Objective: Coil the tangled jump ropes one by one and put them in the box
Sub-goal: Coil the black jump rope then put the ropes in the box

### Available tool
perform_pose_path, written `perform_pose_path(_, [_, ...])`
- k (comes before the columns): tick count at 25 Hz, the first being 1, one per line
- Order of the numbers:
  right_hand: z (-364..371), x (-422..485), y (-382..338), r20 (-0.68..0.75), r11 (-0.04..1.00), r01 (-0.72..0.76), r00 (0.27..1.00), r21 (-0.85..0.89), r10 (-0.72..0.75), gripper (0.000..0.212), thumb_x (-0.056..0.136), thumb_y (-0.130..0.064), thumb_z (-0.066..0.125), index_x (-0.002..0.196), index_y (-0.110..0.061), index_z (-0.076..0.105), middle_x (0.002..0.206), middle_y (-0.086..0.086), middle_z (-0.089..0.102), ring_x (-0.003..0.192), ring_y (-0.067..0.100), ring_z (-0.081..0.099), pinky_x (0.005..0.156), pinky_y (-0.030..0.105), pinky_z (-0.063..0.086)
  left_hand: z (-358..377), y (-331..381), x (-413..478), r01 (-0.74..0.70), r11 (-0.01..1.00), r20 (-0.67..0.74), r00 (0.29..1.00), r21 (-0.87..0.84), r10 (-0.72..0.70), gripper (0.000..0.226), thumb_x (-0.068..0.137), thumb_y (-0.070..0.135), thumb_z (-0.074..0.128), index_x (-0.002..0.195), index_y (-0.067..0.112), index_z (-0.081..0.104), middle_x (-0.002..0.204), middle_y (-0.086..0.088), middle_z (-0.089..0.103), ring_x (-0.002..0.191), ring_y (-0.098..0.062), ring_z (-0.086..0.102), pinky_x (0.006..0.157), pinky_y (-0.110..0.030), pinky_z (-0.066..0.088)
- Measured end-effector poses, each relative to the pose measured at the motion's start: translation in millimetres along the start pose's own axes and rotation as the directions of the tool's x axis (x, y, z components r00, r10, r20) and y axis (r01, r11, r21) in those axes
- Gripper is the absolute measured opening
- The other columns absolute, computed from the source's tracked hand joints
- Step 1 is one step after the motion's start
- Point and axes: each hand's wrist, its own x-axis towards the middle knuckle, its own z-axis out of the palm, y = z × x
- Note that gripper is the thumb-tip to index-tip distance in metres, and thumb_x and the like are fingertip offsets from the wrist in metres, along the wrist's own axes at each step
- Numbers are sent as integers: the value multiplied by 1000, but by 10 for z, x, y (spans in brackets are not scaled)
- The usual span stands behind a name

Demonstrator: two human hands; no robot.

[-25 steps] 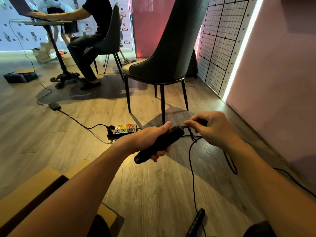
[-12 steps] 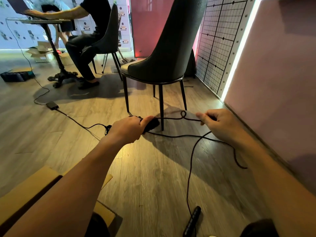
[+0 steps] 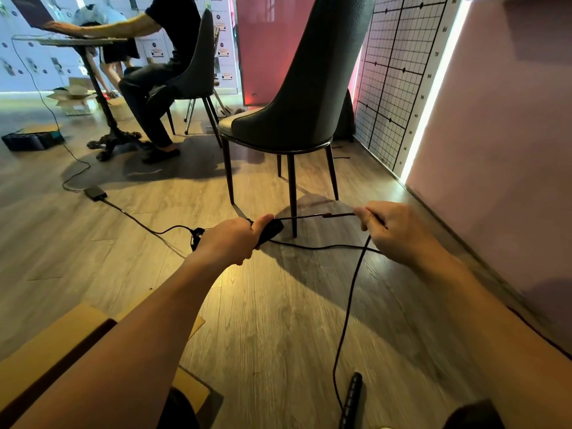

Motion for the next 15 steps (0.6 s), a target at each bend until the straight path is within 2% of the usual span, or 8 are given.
perform_pose_path(1, [-12,7,16,-8,1000,-13,1000,-21,13,38,102,-28,51,71,-9,61,55,-7,51,51,5,50,46,15,37,-32,4,-7,25,1000,-24,999,-4,-25,62,100,64,18,71,25,57,61,-1,65,50,-16,65,64,-33,56])
perform_pose_path(3, [-69,19,76,-42,997,-71,997,-23,70,44,103,-33,49,66,-10,59,52,-5,51,47,9,45,49,31,42,-98,-23,-27,91,996,-68,993,-15,-92,65,99,65,20,74,20,59,58,1,62,45,-14,60,55,-30,50])
perform_pose_path(4, [-92,9,105,-46,996,-93,995,-2,93,46,102,-35,49,65,-11,60,49,-7,50,45,8,44,49,33,41,-107,-48,-43,119,993,-73,990,-18,-120,67,98,67,21,77,17,61,57,2,61,44,-13,58,53,-28,47])
perform_pose_path(6, [-111,-33,128,-1,994,-96,995,49,96,39,100,-38,54,70,-16,66,45,-13,52,42,5,44,47,28,37,-67,-94,-50,165,984,-32,985,-63,-167,71,96,70,22,76,15,62,59,1,62,44,-14,58,53,-27,46])
perform_pose_path(9, [-112,-81,124,41,991,-55,998,122,51,15,91,-38,68,83,-25,70,51,-16,55,46,4,48,50,18,38,-19,-136,-70,225,948,145,970,-225,-196,76,94,73,27,78,8,64,62,-4,62,46,-19,56,50,-28,45])
perform_pose_path(12, [-148,-54,216,-117,995,-37,992,91,48,14,87,-37,73,88,-22,74,63,-12,64,59,8,59,64,29,51,-16,-172,-160,253,867,448,893,-430,-39,76,91,75,33,83,4,62,64,-8,57,50,-21,52,53,-31,46])
perform_pose_path(14, [-140,-39,328,-220,999,-33,975,10,34,17,88,-36,73,91,-19,75,78,-5,68,73,16,62,73,38,56,-51,-115,-275,311,733,615,767,-605,183,73,91,74,32,81,7,58,64,-8,51,53,-21,49,58,-32,47])
perform_pose_path(15, [-121,-31,383,-234,999,-35,972,-23,29,20,87,-37,72,91,-18,75,80,-3,67,77,17,62,78,40,56,-88,-68,-322,353,623,631,713,-698,304,72,92,74,30,77,9,56,61,-6,48,51,-19,46,58,-31,46])
